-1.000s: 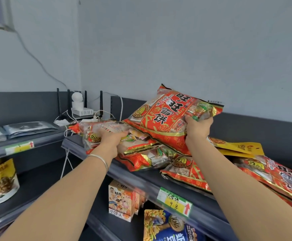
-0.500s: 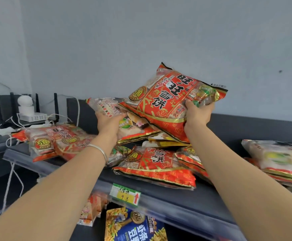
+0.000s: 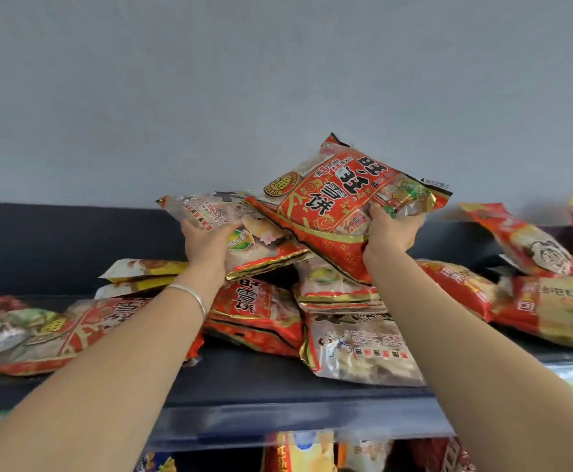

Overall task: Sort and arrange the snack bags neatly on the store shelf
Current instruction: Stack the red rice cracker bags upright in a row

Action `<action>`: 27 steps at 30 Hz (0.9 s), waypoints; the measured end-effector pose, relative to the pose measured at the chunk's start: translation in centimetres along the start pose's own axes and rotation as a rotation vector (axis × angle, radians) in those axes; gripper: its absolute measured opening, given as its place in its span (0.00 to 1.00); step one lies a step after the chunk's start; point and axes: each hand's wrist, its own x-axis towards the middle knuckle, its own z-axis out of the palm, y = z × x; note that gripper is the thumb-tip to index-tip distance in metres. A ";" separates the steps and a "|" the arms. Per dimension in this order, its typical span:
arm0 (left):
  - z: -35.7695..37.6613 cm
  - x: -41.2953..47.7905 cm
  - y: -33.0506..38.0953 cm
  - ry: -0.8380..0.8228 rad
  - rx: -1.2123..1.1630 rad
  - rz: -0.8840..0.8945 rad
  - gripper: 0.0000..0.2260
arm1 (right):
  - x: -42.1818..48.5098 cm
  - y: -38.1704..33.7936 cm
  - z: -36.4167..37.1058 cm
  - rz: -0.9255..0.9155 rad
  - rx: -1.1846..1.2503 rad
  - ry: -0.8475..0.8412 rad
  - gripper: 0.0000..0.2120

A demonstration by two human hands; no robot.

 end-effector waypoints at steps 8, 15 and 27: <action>4.9 -3.3 0.1 -0.065 0.119 0.277 0.40 | 3.4 -1.6 -4.2 -0.014 0.024 0.072 0.39; 3.1 -1.4 3.0 -0.035 0.237 0.278 0.40 | 3.3 -1.6 -4.1 -0.010 0.021 0.052 0.39; -4.4 -0.6 3.5 -0.336 0.599 -0.113 0.16 | 0.2 0.4 -1.0 0.019 -0.030 -0.062 0.39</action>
